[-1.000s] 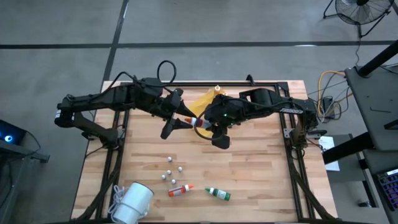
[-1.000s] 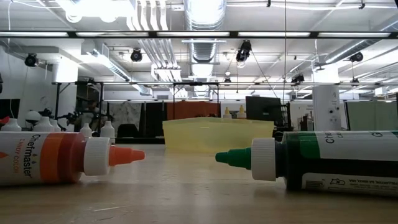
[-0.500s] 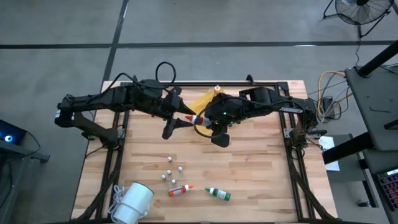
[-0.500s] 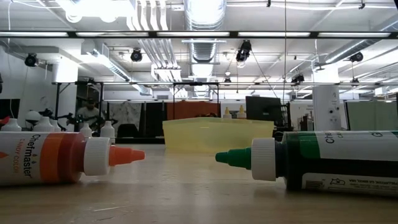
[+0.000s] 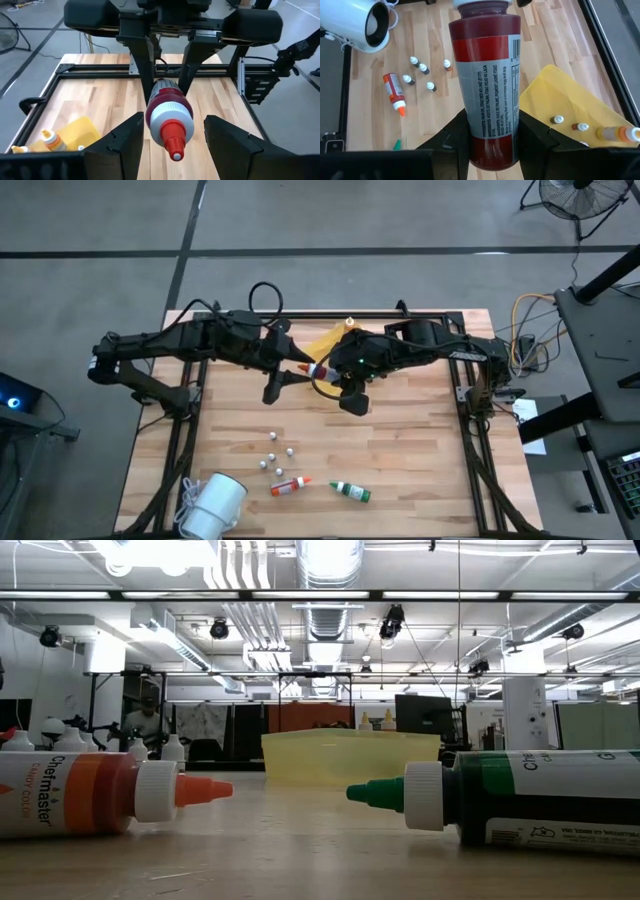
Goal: Pick & Place food coloring
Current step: Put the large red food coloring bottle into the yellow bin
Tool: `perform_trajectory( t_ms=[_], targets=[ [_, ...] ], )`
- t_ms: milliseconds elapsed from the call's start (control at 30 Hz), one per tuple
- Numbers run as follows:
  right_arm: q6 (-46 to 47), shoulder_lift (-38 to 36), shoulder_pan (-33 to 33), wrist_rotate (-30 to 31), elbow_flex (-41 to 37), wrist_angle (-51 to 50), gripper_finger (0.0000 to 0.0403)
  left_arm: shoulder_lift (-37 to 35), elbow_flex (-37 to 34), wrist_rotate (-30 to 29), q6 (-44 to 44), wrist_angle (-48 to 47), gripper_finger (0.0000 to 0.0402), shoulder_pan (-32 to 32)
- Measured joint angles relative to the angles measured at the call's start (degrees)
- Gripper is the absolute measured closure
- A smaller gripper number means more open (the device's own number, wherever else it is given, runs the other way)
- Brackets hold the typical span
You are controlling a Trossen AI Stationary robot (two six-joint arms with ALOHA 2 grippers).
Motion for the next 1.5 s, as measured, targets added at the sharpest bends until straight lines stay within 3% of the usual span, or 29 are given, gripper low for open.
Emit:
perform_trajectory(
  t_ms=[367, 767, 1367, 1500],
  targets=[
    [0.25, 0.04, -0.02, -0.02, 0.00, 0.09, 0.0293, 1.61, 0.00, -0.97, -0.10, 0.39, 0.0227, -0.20],
    [0.55, 0.04, -0.35, 0.10, -0.02, -0.19, 0.0293, 1.48, 0.72, -1.76, -0.14, -0.15, 0.0298, -0.20],
    [0.19, 0.04, -0.35, -0.04, 0.00, 0.44, 0.0280, 0.64, 0.70, -1.93, -1.53, -0.31, 0.0302, -0.22],
    [0.06, 0.04, -0.37, 0.02, 0.00, 0.76, 0.0263, 0.29, 0.68, -2.04, -1.64, -0.44, 0.0302, -0.20]
  ],
)
